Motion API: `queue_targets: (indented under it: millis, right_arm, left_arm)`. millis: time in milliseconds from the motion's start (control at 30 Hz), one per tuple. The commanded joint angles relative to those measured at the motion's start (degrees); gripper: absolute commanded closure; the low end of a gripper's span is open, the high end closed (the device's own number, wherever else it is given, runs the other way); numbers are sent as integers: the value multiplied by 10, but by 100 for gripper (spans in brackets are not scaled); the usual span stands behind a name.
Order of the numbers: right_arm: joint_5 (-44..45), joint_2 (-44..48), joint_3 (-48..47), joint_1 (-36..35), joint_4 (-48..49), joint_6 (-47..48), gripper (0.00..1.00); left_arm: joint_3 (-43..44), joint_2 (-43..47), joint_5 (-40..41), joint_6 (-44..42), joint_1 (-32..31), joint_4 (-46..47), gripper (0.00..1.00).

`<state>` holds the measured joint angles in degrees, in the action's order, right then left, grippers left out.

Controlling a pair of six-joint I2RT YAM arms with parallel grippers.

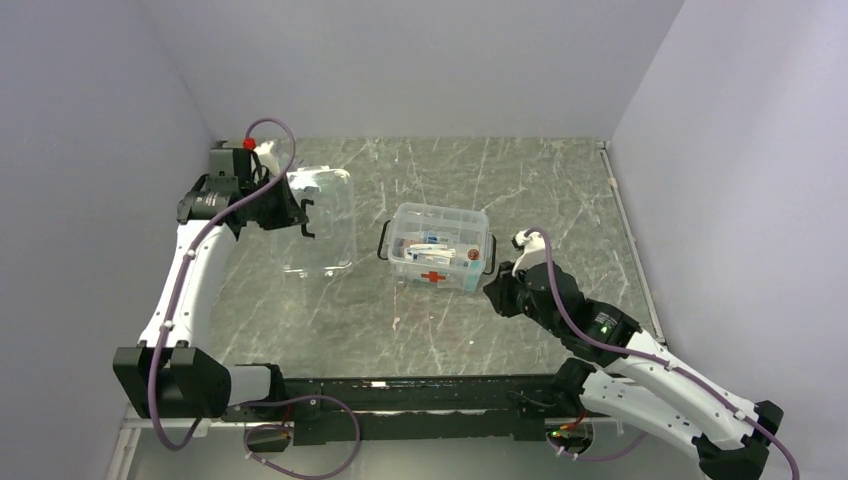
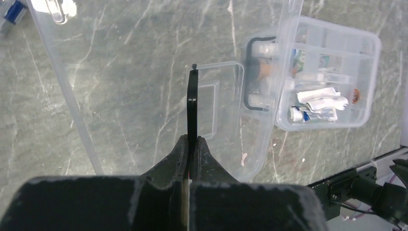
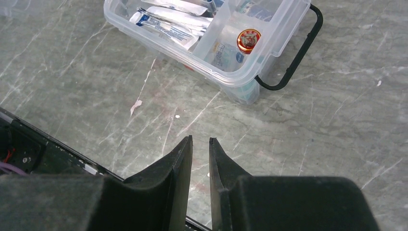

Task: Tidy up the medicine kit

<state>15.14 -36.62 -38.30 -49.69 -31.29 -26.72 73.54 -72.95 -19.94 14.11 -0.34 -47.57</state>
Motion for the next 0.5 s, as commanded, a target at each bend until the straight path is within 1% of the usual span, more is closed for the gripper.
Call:
queue_targets:
  millis: [0,133,267,467]
  right_arm:
    - [13,2,-39,-2,-20,14,78]
    - [21,3,-58,-2,-40,17,78]
    - [26,14,-78,-1,-64,20,78]
    - [36,41,-98,-1,-93,15,78]
  left_arm:
    - [48,10,-65,-76,-6,-16,100]
    - [81,-2,-53,-107,-52,-22,100]
    - [125,-18,-21,-151,-119,-21,100]
    - [207,-64,-20,-208,-176,-26,100]
